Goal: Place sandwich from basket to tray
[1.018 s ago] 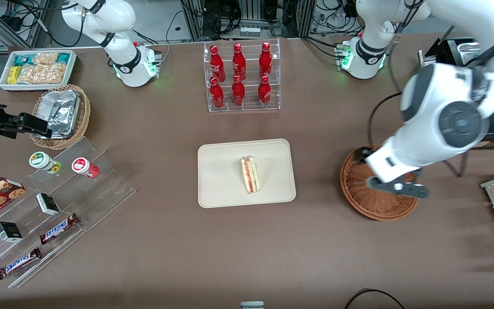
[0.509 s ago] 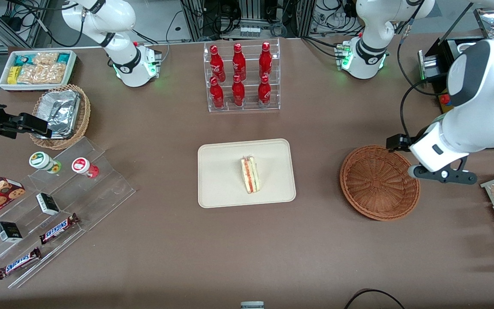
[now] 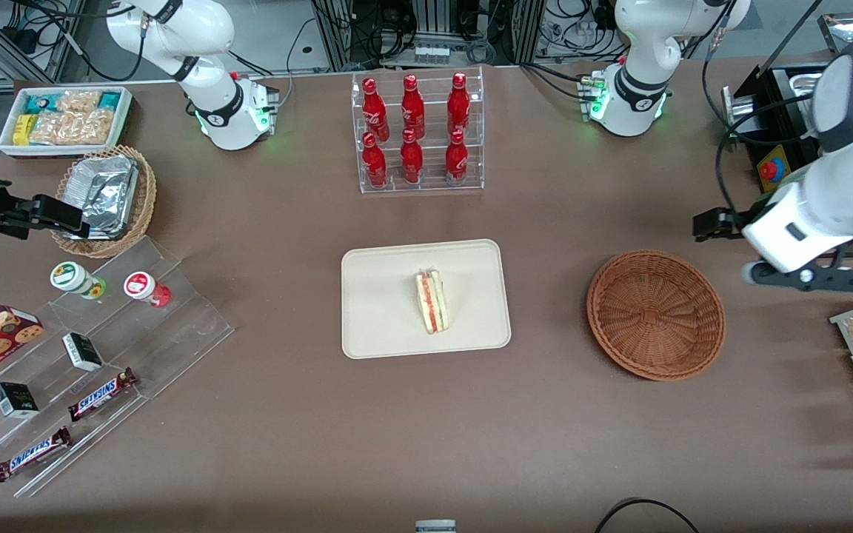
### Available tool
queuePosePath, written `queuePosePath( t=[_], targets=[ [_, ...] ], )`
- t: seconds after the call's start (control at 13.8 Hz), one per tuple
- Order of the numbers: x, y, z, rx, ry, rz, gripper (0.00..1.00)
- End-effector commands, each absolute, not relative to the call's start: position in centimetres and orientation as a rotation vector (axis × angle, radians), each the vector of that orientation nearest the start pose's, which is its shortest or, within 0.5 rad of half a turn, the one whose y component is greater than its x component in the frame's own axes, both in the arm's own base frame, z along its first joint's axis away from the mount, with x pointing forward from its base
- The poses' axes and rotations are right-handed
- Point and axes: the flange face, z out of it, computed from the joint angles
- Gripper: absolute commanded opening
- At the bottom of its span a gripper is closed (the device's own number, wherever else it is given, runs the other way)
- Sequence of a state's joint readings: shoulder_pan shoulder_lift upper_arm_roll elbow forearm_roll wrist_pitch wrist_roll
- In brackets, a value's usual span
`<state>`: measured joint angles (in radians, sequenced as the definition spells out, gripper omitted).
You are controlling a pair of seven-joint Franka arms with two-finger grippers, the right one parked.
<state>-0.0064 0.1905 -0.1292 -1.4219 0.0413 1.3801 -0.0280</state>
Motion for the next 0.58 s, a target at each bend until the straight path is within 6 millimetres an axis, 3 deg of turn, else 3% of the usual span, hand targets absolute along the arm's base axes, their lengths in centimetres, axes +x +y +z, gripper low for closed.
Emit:
queuePosePath(
  t=[0.0, 0.15, 0.51],
  targets=[
    [56.4, -5.3, 58.9, -3.077, 0.141, 0.353, 1.0],
    [54.7, -3.5, 59.6, -3.075, 0.092, 0.347, 1.0],
    [53.6, -3.3, 61.1, -3.075, 0.082, 0.319, 1.0]
  ],
)
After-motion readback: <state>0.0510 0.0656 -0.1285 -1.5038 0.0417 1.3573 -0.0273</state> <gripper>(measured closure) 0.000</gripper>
